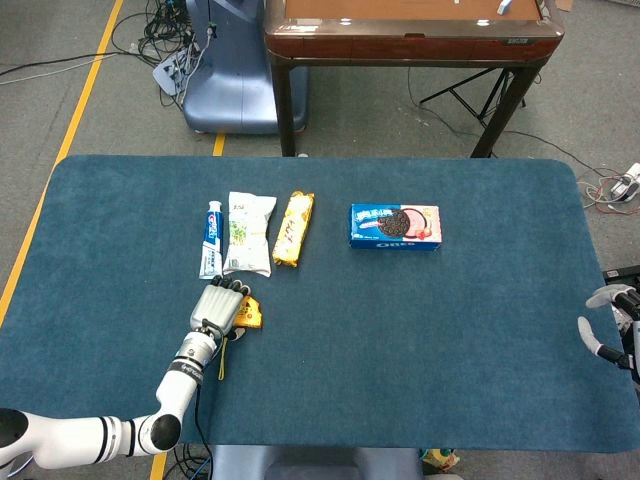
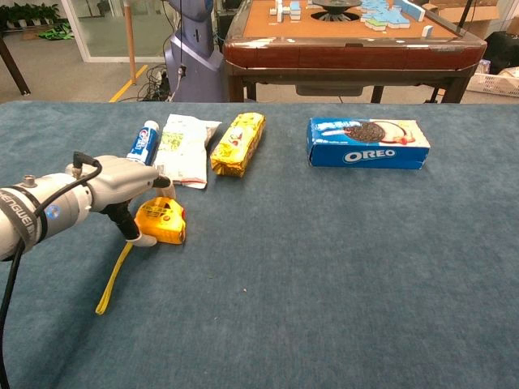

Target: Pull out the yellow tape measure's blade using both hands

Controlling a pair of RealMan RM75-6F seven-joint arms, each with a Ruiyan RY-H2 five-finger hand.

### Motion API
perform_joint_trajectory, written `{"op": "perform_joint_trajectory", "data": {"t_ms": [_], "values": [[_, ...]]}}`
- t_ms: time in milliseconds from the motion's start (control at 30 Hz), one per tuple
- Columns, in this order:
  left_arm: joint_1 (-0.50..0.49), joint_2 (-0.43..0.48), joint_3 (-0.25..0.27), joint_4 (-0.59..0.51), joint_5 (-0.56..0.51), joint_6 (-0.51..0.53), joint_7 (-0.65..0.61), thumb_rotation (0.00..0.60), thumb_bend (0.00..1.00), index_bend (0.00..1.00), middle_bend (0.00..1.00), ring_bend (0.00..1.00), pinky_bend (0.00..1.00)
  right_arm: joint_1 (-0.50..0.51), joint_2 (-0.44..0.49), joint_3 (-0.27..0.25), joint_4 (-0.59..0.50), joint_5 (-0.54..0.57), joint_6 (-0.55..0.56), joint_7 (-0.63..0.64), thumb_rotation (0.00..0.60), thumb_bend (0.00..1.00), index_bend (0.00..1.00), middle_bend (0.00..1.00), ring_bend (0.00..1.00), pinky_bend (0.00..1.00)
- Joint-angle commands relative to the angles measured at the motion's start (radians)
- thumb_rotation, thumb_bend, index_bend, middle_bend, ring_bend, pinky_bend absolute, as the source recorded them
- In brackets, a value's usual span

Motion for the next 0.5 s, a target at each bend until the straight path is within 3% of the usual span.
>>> {"op": "perform_joint_trajectory", "data": {"t_ms": [33, 500], "values": [[-0.005, -0.003, 0.003, 0.007, -0.001, -0.002, -0.006, 0.600, 0.20, 0.27, 0.25, 0.15, 0.11, -0.001, 0.000, 0.000, 0.001, 0.001, -0.001, 0.000, 0.600, 0.41, 0.49, 0.39, 0.27, 0.12], [0.000, -0.002, 0.008, 0.063, 0.062, -0.018, -0.121, 0.600, 0.25, 0.44, 0.45, 0.28, 0.13, -0.003, 0.003, 0.004, -0.003, 0.005, -0.006, -0.006, 0.600, 0.41, 0.49, 0.39, 0.27, 0.12]]}}
